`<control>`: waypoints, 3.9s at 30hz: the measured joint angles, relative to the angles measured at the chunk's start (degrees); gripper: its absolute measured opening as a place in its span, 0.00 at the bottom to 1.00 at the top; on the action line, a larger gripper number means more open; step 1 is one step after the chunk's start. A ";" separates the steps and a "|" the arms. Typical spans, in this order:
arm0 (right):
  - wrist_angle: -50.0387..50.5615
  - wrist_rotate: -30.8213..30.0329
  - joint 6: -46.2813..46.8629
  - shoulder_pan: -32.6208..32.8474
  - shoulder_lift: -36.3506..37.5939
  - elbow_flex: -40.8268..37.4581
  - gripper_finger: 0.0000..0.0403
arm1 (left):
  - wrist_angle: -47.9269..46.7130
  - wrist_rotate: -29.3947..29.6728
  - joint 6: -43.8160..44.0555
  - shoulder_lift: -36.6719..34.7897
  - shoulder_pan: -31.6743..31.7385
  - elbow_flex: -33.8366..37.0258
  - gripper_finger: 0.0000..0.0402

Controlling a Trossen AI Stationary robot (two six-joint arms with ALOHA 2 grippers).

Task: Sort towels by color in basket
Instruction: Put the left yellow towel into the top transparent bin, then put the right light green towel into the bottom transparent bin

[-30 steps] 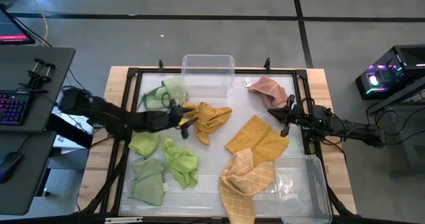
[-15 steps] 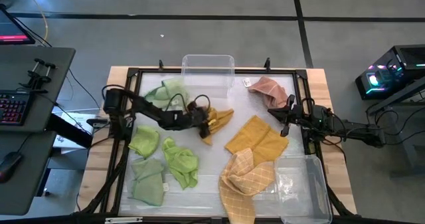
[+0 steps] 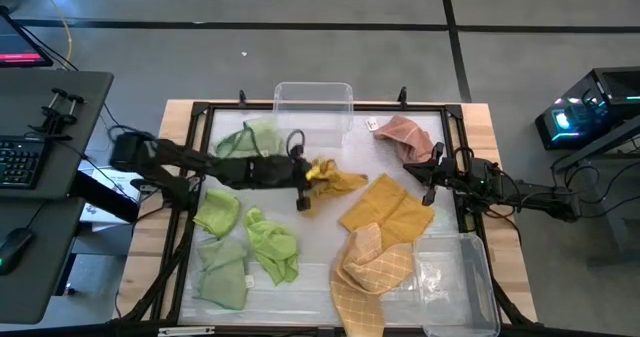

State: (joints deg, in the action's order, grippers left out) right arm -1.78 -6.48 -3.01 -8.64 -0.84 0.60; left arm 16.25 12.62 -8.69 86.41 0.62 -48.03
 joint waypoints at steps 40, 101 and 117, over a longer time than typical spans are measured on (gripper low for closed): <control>0.00 0.00 0.01 0.01 0.04 -0.01 0.00 | -12.96 -19.40 -24.86 -4.48 31.87 -14.38 0.50; -0.01 0.02 -0.01 0.02 0.04 -0.02 0.00 | -2.09 2.43 16.86 8.33 -27.94 12.87 0.04; -18.72 1.23 23.59 0.06 -0.38 -0.02 0.00 | 45.41 5.16 -11.65 7.59 -10.31 12.85 0.00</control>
State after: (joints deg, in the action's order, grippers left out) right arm -20.50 -5.25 20.58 -8.58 -1.22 0.58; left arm 61.66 17.78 -20.33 94.00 -9.68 -35.18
